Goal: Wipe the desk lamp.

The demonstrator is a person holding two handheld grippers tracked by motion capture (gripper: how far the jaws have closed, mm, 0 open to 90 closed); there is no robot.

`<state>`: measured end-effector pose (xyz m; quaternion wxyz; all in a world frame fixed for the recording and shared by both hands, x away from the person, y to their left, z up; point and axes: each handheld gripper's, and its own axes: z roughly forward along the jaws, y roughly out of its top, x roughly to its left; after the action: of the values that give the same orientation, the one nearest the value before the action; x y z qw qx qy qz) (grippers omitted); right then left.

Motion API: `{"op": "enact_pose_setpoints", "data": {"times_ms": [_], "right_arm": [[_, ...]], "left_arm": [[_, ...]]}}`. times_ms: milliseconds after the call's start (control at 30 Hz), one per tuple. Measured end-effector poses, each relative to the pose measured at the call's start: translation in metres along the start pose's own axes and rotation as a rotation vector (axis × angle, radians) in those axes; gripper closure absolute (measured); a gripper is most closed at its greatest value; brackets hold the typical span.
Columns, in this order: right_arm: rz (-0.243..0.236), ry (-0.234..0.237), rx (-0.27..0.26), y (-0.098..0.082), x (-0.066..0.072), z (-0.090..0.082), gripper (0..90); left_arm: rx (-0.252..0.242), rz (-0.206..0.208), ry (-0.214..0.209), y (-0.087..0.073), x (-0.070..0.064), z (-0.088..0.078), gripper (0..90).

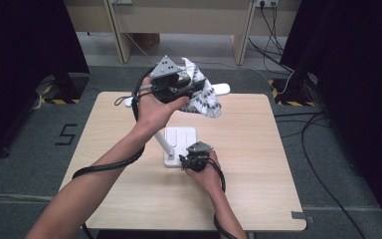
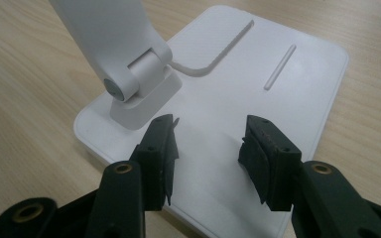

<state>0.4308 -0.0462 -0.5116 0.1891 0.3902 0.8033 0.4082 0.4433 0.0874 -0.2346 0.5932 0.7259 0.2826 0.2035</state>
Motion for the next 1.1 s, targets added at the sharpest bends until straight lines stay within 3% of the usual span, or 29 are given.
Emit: {"op": "enact_pose_setpoints", "data": {"times_ms": [1100], "right_arm": [[-0.005,-0.001,-0.005,0.000,0.000,0.000,56.1]], "left_arm": [[0.001,0.021,-0.017,0.008,-0.020,0.026,79.1]]}}
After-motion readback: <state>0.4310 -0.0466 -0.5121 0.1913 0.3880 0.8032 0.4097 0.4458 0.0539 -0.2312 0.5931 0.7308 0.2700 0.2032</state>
